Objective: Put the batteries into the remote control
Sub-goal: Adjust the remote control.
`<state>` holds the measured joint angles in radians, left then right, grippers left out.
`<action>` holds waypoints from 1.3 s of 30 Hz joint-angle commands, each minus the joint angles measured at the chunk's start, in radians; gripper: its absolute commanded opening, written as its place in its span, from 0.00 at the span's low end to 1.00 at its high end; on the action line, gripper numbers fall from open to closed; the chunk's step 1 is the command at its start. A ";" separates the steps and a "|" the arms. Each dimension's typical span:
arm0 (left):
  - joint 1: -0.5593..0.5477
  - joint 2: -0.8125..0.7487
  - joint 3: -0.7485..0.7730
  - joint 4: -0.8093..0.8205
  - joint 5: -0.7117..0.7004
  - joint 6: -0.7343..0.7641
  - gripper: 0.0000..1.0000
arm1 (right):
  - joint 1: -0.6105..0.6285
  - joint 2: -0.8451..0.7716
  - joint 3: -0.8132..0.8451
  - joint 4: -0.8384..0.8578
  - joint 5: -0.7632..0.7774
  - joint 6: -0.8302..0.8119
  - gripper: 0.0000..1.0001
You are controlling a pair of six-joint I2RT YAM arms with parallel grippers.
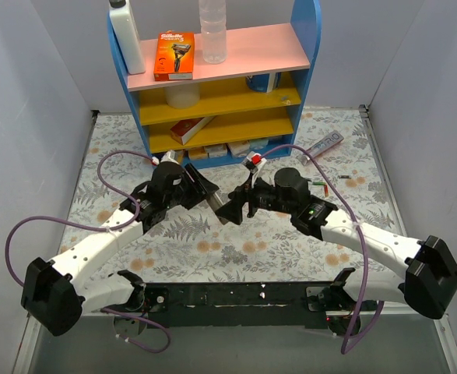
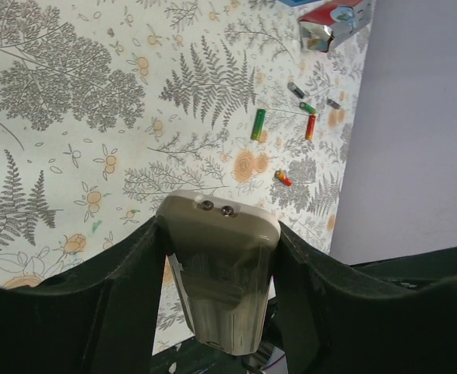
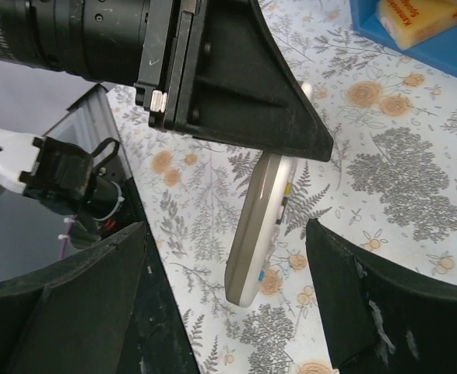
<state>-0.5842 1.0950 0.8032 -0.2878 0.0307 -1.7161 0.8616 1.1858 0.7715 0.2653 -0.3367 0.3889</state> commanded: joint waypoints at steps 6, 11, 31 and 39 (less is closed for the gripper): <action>-0.058 0.062 0.106 -0.100 -0.130 -0.033 0.00 | 0.042 0.083 0.089 -0.081 0.106 -0.087 0.84; -0.088 0.085 0.126 -0.100 -0.147 -0.028 0.00 | 0.051 0.110 0.098 -0.095 0.125 -0.081 0.75; -0.094 -0.168 -0.035 0.171 -0.137 0.202 0.88 | -0.053 0.031 -0.041 0.156 -0.128 0.192 0.01; -0.063 -0.305 -0.205 0.476 0.061 0.276 0.90 | -0.160 0.005 -0.152 0.486 -0.338 0.438 0.01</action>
<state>-0.6621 0.8257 0.6605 -0.0151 -0.0532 -1.5043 0.7238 1.2205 0.6540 0.4839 -0.5266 0.6743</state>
